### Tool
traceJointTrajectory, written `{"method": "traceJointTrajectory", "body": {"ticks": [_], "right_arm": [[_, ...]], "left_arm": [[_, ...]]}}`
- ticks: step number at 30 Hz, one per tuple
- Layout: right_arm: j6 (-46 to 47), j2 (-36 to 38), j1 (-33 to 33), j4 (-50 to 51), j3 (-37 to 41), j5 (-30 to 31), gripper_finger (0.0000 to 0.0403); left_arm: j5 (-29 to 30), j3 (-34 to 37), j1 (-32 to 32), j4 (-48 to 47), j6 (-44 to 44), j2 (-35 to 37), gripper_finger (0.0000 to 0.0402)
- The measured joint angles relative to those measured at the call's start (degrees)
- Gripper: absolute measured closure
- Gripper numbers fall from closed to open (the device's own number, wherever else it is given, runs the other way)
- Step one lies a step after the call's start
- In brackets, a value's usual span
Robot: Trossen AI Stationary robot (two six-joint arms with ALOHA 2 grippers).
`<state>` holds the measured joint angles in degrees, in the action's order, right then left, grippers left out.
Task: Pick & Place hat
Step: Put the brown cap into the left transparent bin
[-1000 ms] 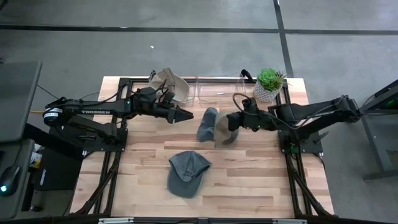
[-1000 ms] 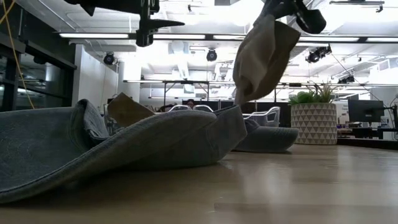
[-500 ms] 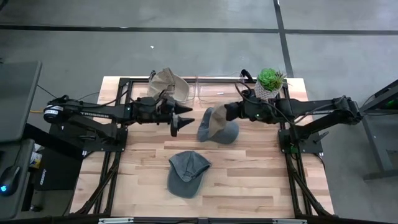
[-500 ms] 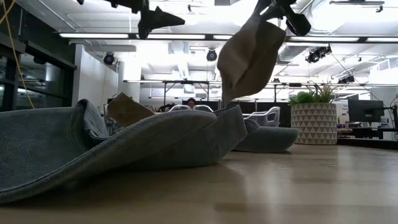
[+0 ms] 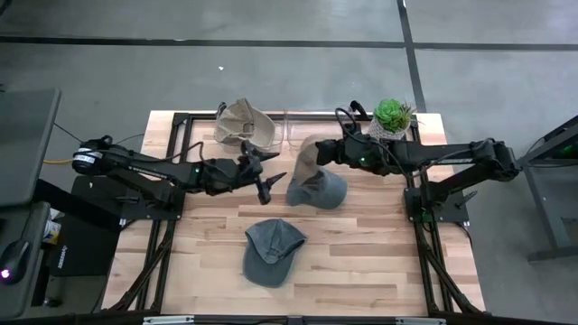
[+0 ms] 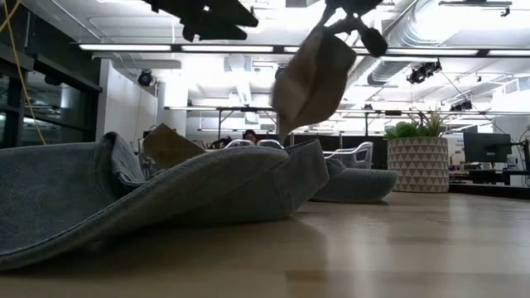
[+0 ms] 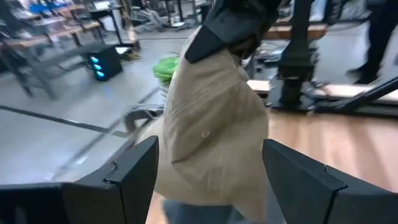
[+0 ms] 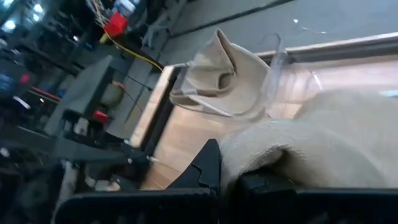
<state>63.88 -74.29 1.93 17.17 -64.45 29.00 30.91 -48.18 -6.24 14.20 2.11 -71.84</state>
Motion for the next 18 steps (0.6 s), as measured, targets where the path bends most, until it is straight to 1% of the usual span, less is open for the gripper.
{"method": "traceJointTrajectory", "body": {"ticks": [4,13,16,18], "right_arm": [[-0.04,-1.50,0.32,-4.37,0.00,2.05,0.0402],[-0.29,-2.66,2.67,-8.72,0.00,5.02,0.0402],[-1.79,-2.54,3.92,-10.18,0.00,4.91,0.0402],[-2.52,-2.53,4.56,-11.18,0.00,4.20,0.0402]], "left_arm": [[4.45,-2.34,-0.68,-0.84,3.43,-3.10,0.0137],[6.84,-8.96,-2.49,-1.47,13.58,-9.13,0.0137],[7.18,-11.42,-3.27,-2.44,17.05,-11.49,0.0137],[9.30,-12.76,-3.37,-3.36,17.80,-12.98,0.0137]]}}
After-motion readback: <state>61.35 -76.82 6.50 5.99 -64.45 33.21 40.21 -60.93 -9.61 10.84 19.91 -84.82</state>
